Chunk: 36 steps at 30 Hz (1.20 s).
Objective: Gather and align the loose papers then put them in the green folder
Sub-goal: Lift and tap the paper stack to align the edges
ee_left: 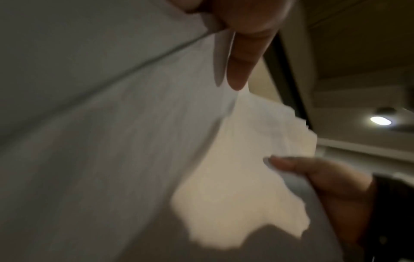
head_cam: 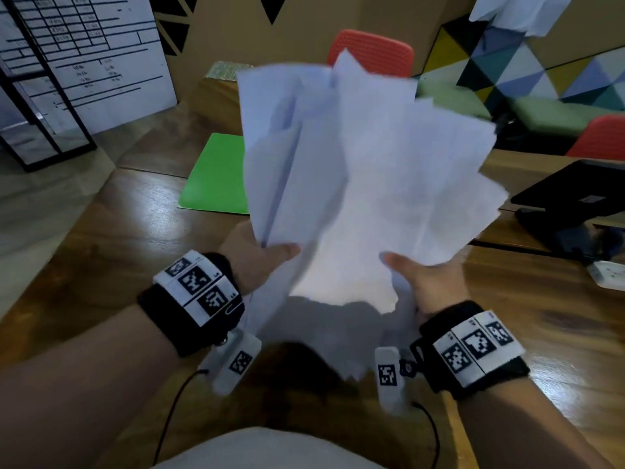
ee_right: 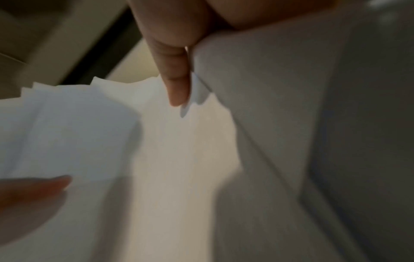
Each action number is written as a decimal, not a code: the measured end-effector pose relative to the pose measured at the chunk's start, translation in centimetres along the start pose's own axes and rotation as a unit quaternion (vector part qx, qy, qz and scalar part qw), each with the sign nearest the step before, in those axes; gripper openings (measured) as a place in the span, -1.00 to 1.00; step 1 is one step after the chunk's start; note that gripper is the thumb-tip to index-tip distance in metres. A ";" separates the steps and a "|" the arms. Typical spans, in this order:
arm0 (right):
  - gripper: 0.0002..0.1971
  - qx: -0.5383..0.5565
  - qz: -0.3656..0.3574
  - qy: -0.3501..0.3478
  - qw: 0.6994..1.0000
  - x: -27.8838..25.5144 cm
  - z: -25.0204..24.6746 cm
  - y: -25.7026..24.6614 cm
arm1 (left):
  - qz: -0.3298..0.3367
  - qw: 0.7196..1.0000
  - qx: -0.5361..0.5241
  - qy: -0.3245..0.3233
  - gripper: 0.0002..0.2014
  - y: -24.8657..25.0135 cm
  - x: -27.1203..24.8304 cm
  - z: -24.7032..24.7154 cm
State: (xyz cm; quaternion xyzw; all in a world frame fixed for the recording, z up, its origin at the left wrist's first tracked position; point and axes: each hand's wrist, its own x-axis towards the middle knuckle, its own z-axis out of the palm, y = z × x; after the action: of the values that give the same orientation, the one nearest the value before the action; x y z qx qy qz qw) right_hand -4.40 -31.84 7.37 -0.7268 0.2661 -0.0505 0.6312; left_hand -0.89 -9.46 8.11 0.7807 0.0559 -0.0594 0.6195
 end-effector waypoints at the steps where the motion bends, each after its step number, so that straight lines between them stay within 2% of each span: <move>1: -0.74 0.012 -0.033 -0.003 0.999 -0.4 0.3 -1.2 | 0.025 1.000 0.010 0.013 -0.85 1.0 -0.1 0.1; 4: -0.77 0.046 -0.093 -0.019 0.994 -0.7 1.0 -2.7 | 0.055 0.998 0.010 0.033 -0.79 2.8 -0.4 0.5; 6: -0.78 0.071 -0.099 -0.029 0.992 -1.2 0.7 -2.9 | 0.061 0.998 -0.020 0.020 -0.91 3.2 -0.6 0.6; 8: -0.62 0.106 -0.119 -0.014 0.987 -1.4 -0.2 -2.7 | 0.074 0.996 -0.035 0.019 -0.96 3.1 -0.8 -0.7; 9: -0.54 0.124 -0.133 -0.019 0.983 -1.5 -0.9 -2.3 | 0.079 0.996 -0.025 0.025 -0.85 2.8 -0.6 -1.6; 11: -0.36 0.135 -0.133 -0.077 0.979 -1.6 -2.3 -1.5 | 0.097 0.995 0.016 0.026 -0.46 2.3 0.0 -3.0; 12: -0.28 0.127 -0.113 -0.098 0.981 -1.5 -2.7 -1.1 | 0.111 0.994 0.020 0.009 -0.35 2.1 0.2 -3.5; 14: -0.19 0.133 -0.086 -0.121 0.980 -0.9 -2.9 -0.5 | 0.121 0.993 0.008 -0.010 -0.26 2.2 0.4 -3.5; 16: -0.18 0.138 -0.104 -0.122 0.977 -0.7 -2.0 -1.1 | 0.102 0.995 0.000 -0.010 -0.34 3.1 0.1 -2.5; 19: -0.60 0.148 -0.155 -0.069 0.974 -1.2 -0.3 -2.8 | 0.115 0.993 0.005 0.011 -0.60 3.8 0.4 -1.1; 21: -0.71 0.180 -0.184 -0.030 0.966 -1.7 0.3 -3.9 | 0.138 0.989 -0.022 0.043 -0.62 4.6 -0.1 -0.6; 23: -0.76 0.201 -0.206 -0.005 0.958 -2.3 0.5 -4.7 | 0.153 0.984 -0.063 0.069 -0.74 5.3 -0.7 -0.8; 24: -0.76 0.200 -0.214 0.006 0.956 -2.5 0.6 -4.8 | 0.167 0.980 -0.083 0.067 -0.79 5.1 -0.9 -1.0; 26: -0.68 0.200 -0.227 0.015 0.953 -2.8 0.7 -4.2 | 0.187 0.976 -0.102 0.051 -0.76 4.9 -1.4 -1.3; 29: -0.57 0.221 -0.214 0.004 0.951 -2.8 1.0 -2.3 | 0.152 0.982 -0.113 0.028 -0.67 3.1 -1.3 -1.4; 34: -0.56 0.191 -0.206 -0.086 0.956 -2.1 0.1 0.0 | 0.101 0.994 -0.044 -0.001 -0.66 -0.7 -0.8 -2.1; 36: -0.53 0.169 -0.185 -0.125 0.960 -1.4 -0.8 0.3 | 0.092 0.994 -0.046 -0.039 -0.63 -1.3 -0.5 -2.5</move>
State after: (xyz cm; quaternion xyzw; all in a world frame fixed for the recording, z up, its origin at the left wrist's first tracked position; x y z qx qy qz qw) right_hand -6.07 -31.94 7.61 -0.6467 0.0336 -0.1191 0.7527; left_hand -1.54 -6.70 7.49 0.7502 -0.0378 -0.0303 0.6594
